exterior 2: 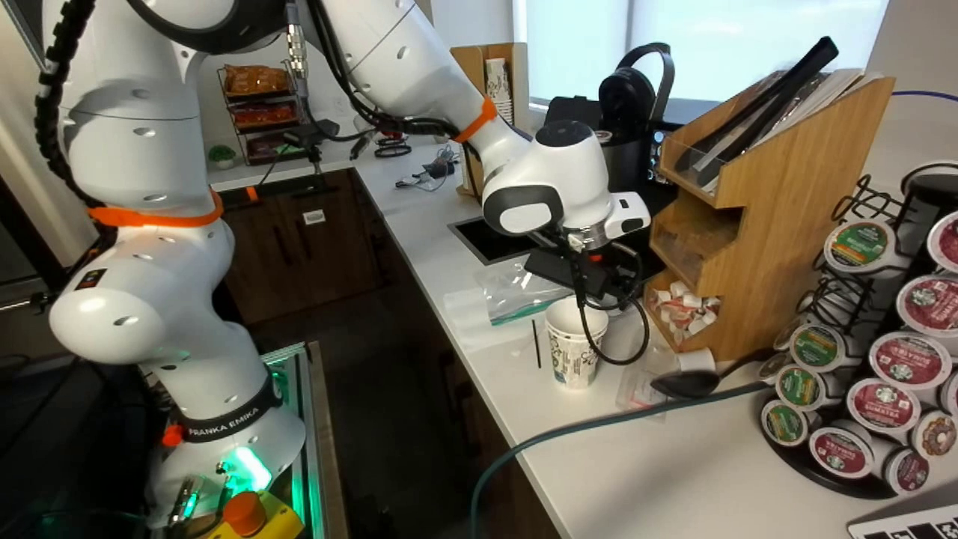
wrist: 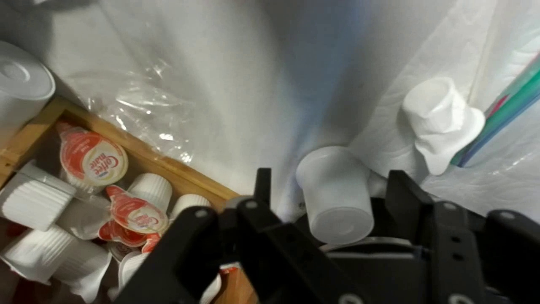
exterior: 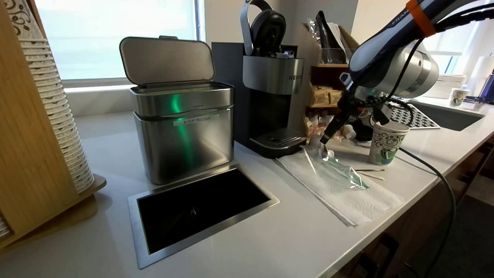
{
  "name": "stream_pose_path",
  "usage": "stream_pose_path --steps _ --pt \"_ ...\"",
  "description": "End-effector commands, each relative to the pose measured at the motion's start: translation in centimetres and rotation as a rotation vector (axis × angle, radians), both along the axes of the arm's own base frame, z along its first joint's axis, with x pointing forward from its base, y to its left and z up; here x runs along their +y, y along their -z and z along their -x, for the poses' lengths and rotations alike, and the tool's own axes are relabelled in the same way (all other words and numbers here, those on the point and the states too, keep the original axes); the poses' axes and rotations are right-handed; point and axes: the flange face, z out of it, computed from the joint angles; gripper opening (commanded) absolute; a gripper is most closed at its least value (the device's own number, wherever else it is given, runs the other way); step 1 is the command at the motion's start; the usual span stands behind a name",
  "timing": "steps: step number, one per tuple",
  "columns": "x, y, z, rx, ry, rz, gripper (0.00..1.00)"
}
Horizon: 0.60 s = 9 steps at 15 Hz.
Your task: Place the two stacked coffee cups upright then put one coffee pod inside the cups.
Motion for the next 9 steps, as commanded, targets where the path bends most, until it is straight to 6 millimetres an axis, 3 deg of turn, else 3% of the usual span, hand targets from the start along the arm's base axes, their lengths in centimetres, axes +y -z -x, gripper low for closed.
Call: stream_pose_path --steps 1,9 --pt "-0.1 0.8 -1.1 -0.018 -0.04 -0.004 0.67" --pt "0.9 1.0 -3.0 -0.055 -0.109 -0.015 0.61"
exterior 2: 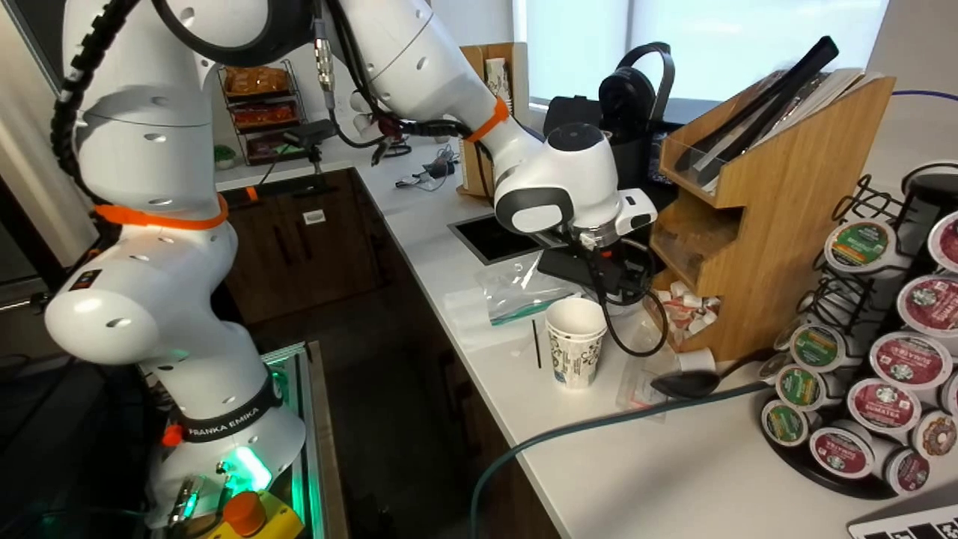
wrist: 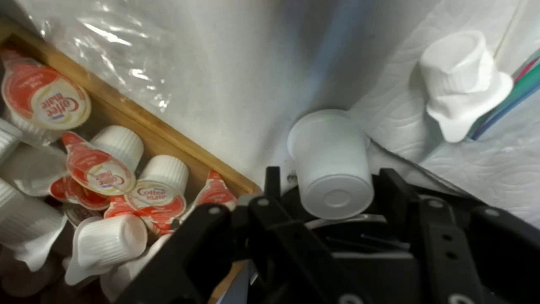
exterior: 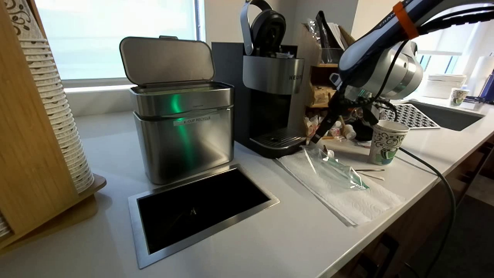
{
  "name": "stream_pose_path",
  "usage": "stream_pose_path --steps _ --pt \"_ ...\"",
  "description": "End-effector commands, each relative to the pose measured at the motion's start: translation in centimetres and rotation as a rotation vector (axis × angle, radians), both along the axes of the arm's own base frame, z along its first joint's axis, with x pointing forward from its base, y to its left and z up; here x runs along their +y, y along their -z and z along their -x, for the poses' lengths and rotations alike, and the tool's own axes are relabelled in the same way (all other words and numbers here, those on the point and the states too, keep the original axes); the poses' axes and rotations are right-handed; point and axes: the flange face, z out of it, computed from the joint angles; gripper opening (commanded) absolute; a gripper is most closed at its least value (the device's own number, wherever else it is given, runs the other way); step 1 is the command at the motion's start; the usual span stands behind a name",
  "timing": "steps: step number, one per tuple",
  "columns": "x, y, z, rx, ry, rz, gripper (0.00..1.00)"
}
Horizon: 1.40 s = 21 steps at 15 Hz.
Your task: Place the two stacked coffee cups upright then put one coffee pod inside the cups.
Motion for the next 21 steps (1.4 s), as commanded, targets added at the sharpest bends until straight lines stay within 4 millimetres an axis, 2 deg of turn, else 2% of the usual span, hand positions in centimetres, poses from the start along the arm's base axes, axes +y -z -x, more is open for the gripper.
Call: stream_pose_path --steps 1,2,3,4,5,6,9,11,12,21 --pt "-0.1 0.5 -0.8 -0.026 -0.019 -0.012 0.36" --pt "-0.2 0.5 -0.9 -0.029 -0.024 -0.013 0.36" --pt "-0.2 0.6 -0.9 -0.029 -0.027 -0.015 0.31" --pt "-0.2 0.6 -0.9 -0.03 -0.03 -0.016 0.2" --pt "-0.2 0.5 -1.0 -0.031 -0.024 -0.017 0.15" --pt "-0.2 0.4 -0.9 -0.033 -0.021 -0.018 0.15" --pt "1.5 -2.8 0.4 -0.062 -0.026 -0.013 0.15" --pt "1.9 -4.7 1.1 -0.068 -0.02 -0.005 0.15" --pt "1.9 -5.6 1.2 -0.082 -0.02 -0.002 0.15" --pt "1.0 -12.6 6.7 -0.039 0.183 0.118 0.15"
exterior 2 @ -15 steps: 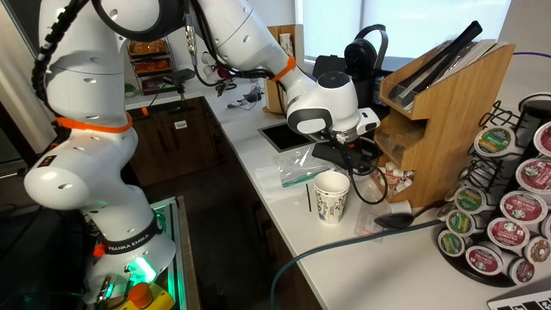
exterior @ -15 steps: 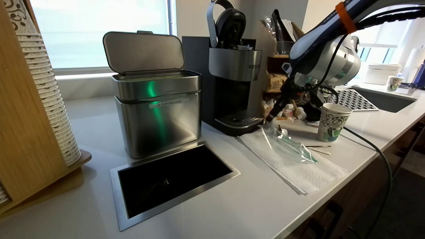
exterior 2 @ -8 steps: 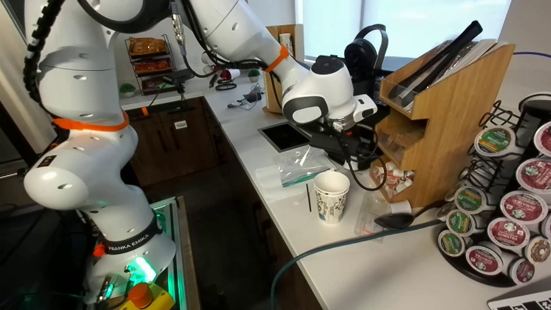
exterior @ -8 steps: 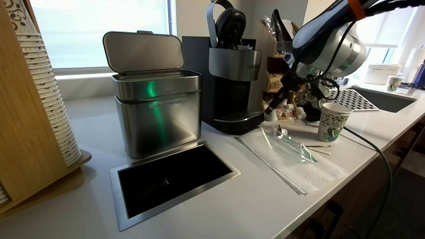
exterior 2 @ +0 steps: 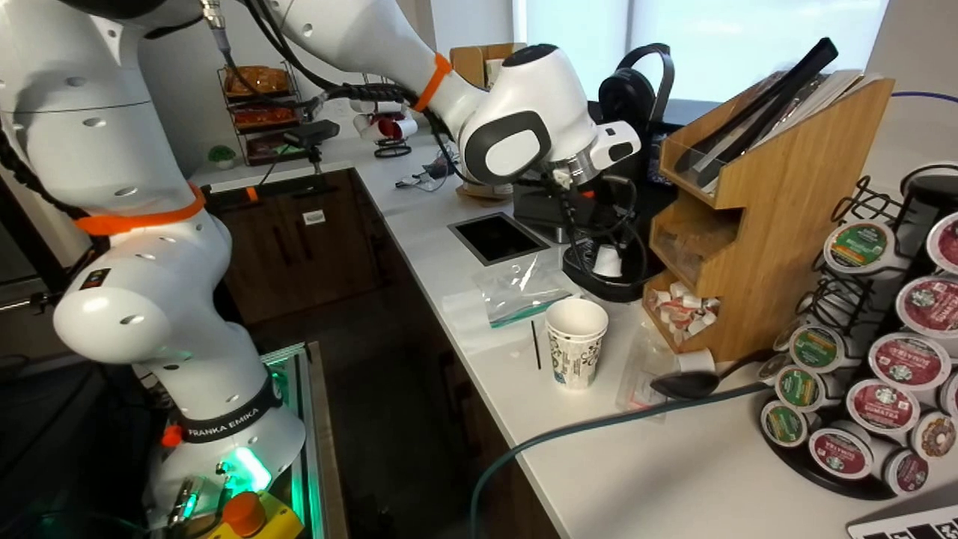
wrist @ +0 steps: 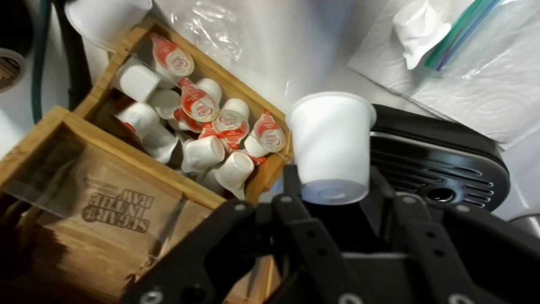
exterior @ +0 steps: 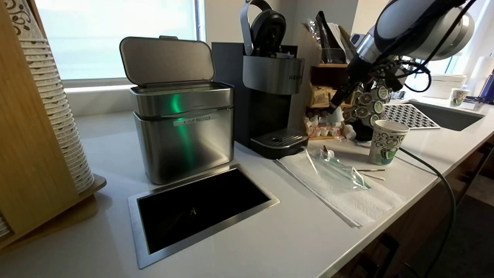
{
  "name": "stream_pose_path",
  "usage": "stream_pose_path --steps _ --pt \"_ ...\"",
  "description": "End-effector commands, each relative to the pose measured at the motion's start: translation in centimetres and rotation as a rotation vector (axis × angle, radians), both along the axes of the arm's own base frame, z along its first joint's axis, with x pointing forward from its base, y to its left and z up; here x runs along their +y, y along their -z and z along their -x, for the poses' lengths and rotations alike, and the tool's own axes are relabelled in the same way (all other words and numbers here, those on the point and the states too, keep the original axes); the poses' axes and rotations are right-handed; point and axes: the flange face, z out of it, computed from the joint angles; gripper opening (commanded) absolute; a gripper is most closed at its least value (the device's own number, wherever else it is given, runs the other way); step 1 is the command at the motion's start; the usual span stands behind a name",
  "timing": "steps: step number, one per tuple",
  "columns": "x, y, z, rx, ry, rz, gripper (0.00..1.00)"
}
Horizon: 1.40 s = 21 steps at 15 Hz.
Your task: Place the two stacked coffee cups upright then put one coffee pod inside the cups.
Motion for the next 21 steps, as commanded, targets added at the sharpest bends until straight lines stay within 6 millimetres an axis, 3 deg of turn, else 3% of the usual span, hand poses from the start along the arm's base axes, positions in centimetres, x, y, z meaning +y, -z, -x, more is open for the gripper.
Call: stream_pose_path --steps 1,6,10,14,21 --pt "0.6 -2.7 3.3 0.038 0.071 0.028 0.15" --pt "0.2 -7.9 7.8 -0.074 0.195 0.166 0.15" --pt "-2.2 -9.8 12.0 -0.177 0.353 0.178 0.15" --pt "-4.3 -9.0 15.0 -0.255 0.424 0.1 0.15" --pt "-3.1 -3.7 17.3 -0.123 0.472 -0.058 0.15"
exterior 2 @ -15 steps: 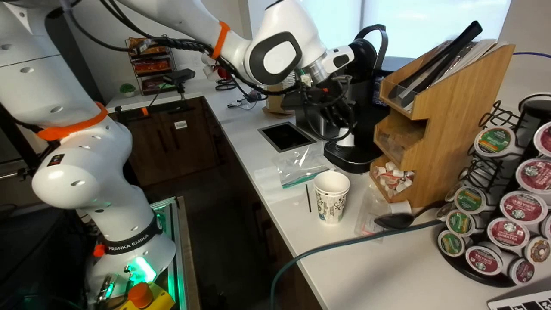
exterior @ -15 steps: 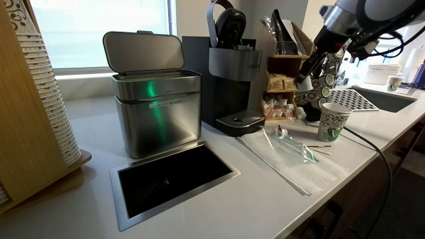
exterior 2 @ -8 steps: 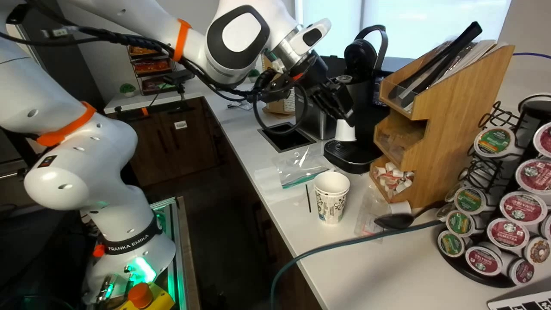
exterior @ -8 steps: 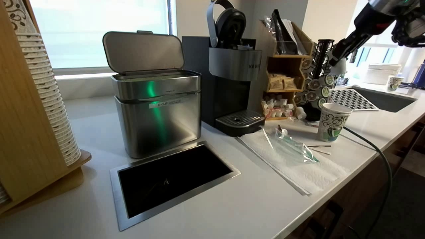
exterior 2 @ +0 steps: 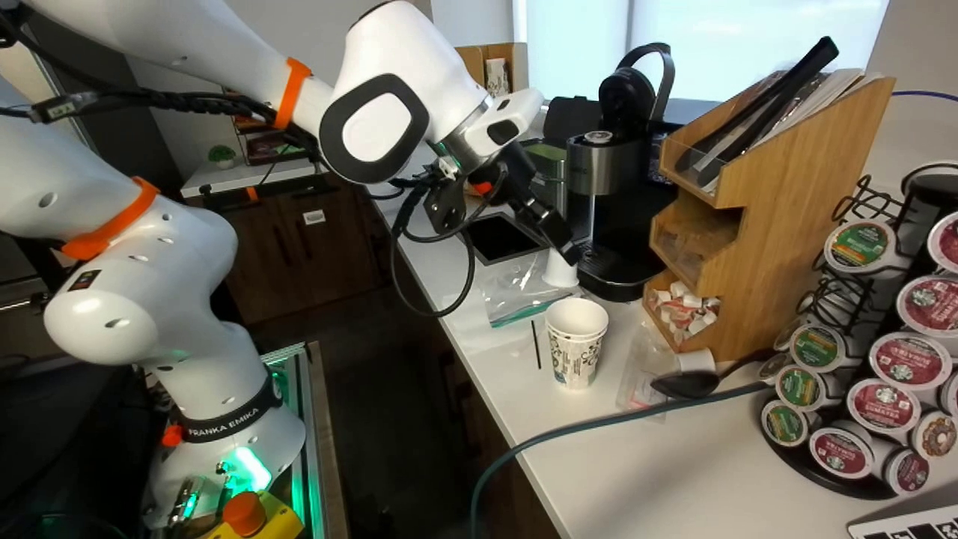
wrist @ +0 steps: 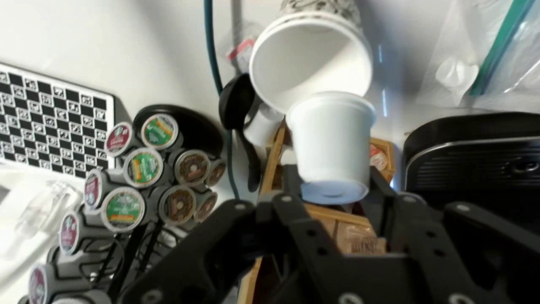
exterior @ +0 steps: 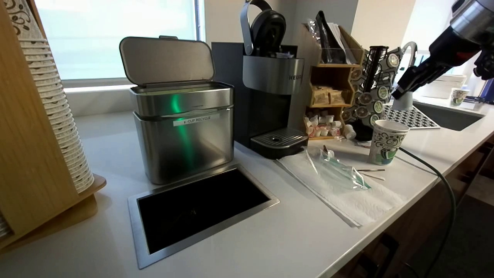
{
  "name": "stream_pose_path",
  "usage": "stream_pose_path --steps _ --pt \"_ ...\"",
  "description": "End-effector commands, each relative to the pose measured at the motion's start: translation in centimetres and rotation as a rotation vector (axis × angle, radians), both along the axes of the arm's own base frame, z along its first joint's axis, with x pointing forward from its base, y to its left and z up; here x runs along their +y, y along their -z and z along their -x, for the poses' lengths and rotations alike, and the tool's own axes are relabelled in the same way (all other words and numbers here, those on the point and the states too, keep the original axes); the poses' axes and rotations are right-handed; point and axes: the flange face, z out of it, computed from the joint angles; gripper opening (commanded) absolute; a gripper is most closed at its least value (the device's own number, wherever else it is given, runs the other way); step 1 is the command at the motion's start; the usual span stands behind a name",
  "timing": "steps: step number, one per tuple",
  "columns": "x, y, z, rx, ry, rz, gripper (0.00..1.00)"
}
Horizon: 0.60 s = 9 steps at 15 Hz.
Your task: Place the two stacked coffee cups upright then put one coffee pod inside the cups.
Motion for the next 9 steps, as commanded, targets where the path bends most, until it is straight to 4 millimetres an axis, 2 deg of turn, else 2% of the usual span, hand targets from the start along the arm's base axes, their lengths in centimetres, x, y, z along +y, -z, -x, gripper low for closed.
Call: stream_pose_path --steps 1,5,9 --pt "-0.3 1.0 0.5 0.027 0.037 -0.055 0.15" --pt "-1.5 0.7 0.8 0.001 0.074 -0.026 0.15" --pt "-3.4 2.0 0.7 0.002 0.105 -0.025 0.15"
